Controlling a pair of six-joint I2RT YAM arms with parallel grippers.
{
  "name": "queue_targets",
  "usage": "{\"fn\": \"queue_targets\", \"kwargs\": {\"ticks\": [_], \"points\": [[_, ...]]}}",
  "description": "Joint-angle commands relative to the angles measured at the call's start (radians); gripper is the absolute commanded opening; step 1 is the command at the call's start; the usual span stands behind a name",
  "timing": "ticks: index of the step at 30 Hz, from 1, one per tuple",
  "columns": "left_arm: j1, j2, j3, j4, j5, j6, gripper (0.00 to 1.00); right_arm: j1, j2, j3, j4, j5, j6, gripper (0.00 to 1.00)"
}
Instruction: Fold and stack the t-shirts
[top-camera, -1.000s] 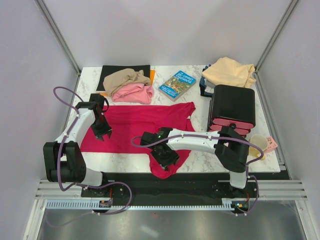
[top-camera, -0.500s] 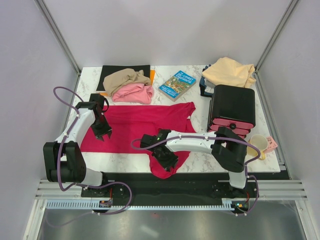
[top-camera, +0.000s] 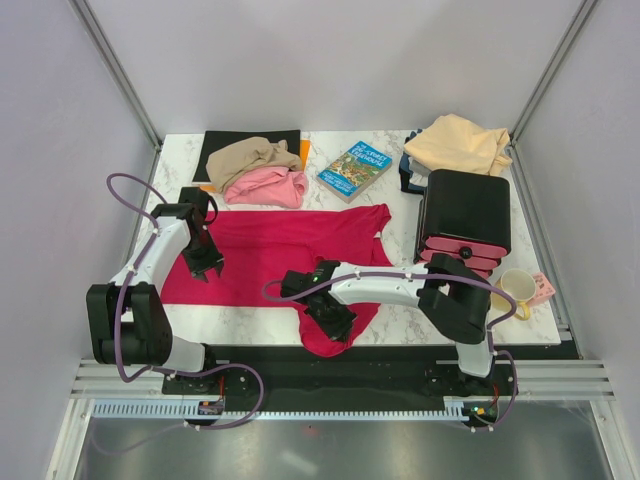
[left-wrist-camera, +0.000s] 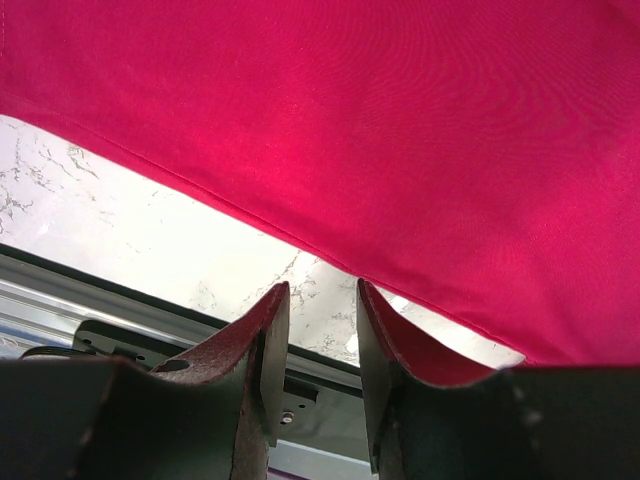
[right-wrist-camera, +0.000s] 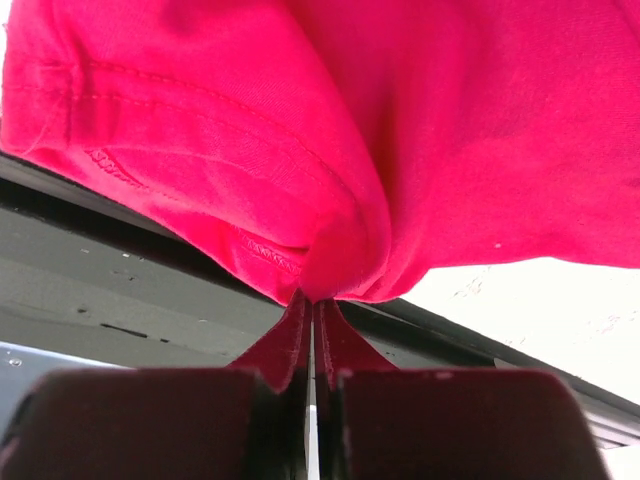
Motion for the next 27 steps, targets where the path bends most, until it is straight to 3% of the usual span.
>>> {"fn": "queue_targets", "kwargs": {"ticks": [1, 9, 16, 19, 27], "points": [[0.004, -0.005, 0.031, 0.020, -0.011, 0.033, 0.40, 0.005, 0.010, -0.002, 0.008, 0.001, -0.002, 0.00], [0.064, -0.014, 0.042, -0.023, -0.137, -0.011, 0.42, 0.001, -0.062, 0.054, -0.063, 0.093, -0.022, 0.00], [0.149, 0.015, 0.008, -0.026, -0.166, -0.045, 0.43, -0.030, -0.090, 0.146, -0.135, 0.132, -0.041, 0.00], [0.187, 0.029, 0.021, -0.031, -0.183, -0.054, 0.54, -0.056, -0.091, 0.186, -0.156, 0.145, -0.061, 0.00], [0.270, 0.089, -0.010, -0.011, -0.198, -0.070, 0.54, -0.162, -0.103, 0.202, -0.170, 0.172, -0.131, 0.00]]}}
